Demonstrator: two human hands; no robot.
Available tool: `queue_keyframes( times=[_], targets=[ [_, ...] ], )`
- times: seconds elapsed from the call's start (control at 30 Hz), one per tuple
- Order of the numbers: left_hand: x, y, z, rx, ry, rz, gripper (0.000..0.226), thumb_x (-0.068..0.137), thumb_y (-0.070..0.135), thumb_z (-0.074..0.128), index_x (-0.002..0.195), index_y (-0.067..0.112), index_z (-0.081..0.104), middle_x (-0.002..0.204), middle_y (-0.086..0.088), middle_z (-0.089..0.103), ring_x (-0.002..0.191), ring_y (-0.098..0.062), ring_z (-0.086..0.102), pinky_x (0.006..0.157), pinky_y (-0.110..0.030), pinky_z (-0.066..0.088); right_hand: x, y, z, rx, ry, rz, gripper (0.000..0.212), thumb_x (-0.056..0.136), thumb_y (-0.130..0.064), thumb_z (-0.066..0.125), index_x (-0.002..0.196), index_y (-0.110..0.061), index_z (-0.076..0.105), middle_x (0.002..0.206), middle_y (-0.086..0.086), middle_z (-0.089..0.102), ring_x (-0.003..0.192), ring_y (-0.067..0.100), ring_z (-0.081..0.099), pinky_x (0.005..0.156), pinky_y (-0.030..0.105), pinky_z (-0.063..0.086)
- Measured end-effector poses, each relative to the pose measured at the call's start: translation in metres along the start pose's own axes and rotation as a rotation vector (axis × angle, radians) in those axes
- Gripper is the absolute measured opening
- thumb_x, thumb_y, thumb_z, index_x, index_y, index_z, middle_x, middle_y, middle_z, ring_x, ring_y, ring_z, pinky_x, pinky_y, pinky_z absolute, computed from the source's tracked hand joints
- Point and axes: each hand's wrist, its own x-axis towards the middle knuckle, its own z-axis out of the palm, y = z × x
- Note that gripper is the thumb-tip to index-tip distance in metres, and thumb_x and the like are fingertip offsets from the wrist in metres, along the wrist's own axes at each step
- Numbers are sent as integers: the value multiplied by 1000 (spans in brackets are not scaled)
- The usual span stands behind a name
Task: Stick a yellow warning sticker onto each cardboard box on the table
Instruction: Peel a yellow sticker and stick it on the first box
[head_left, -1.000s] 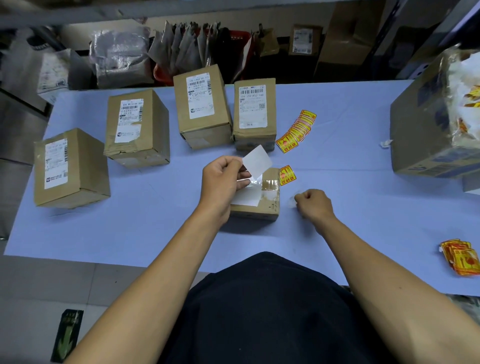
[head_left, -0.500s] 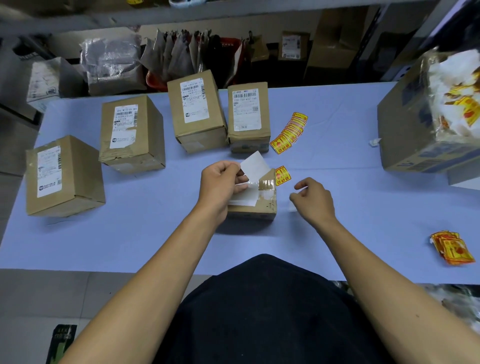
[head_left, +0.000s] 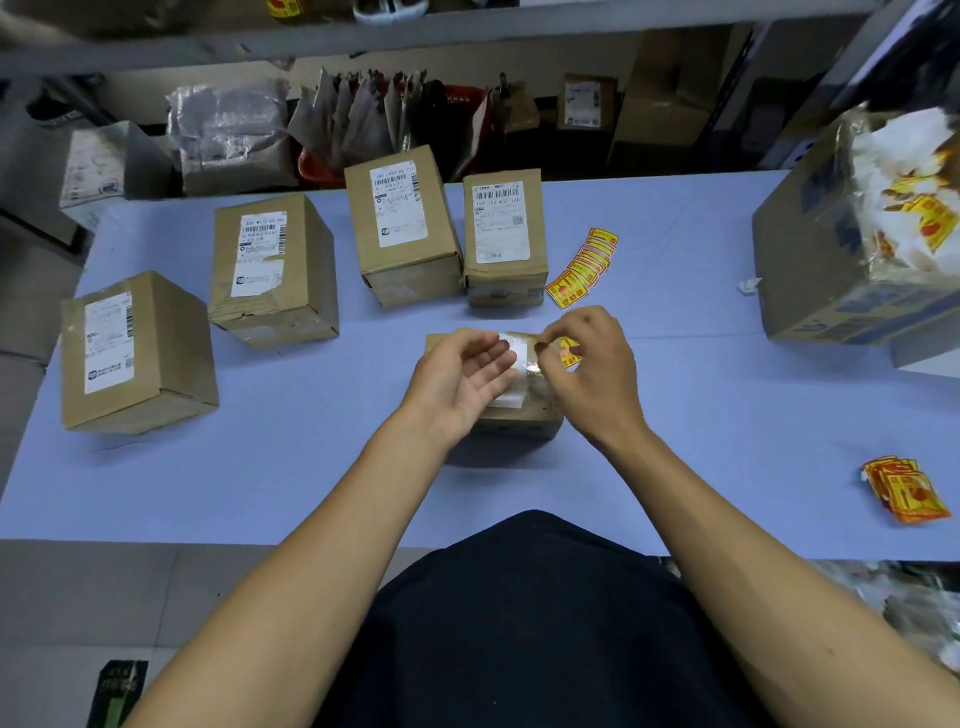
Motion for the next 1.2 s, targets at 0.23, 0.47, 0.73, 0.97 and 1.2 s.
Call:
queue_keyframes(
  times=[0.23,0.47,0.73,0.97,1.2],
  targets=[
    [4,-10,-8,602,-70,189,9,96,15,60,94,11,68,91,-6,66,74,-17,63,62,-24,55,10,-1,-16,718,-422,836,9,92,-12,68,84,-16,66,83,7,62,64,12,59,63,25,57],
    [16,-19,-11,824,-53,267,15,91,10,66,76,12,66,67,-3,62,59,-14,57,59,-29,50,2,2,-15,522,-366,784,12,91,-14,72,99,-6,67,86,4,69,74,15,62,54,20,54],
    [25,-28,-11,1534,-43,590,16,84,23,62,71,21,69,77,0,71,77,-20,64,63,-29,50,-14,15,-10,306,-296,756,13,89,-17,73,86,-7,65,81,4,64,74,17,59,61,29,52],
    [28,-31,-11,1615,-13,582,20,83,28,58,71,17,69,73,-4,68,75,-24,62,64,-39,55,-16,23,-3,235,-273,735,18,93,-20,68,92,-2,68,87,4,66,86,18,63,67,34,58],
    [29,-29,-6,1678,-4,496,17,78,27,59,68,14,66,75,-5,69,76,-25,61,61,-32,49,-17,29,3,187,-266,737,17,91,-18,67,78,-8,64,90,10,71,90,24,70,69,40,62]
  ],
)
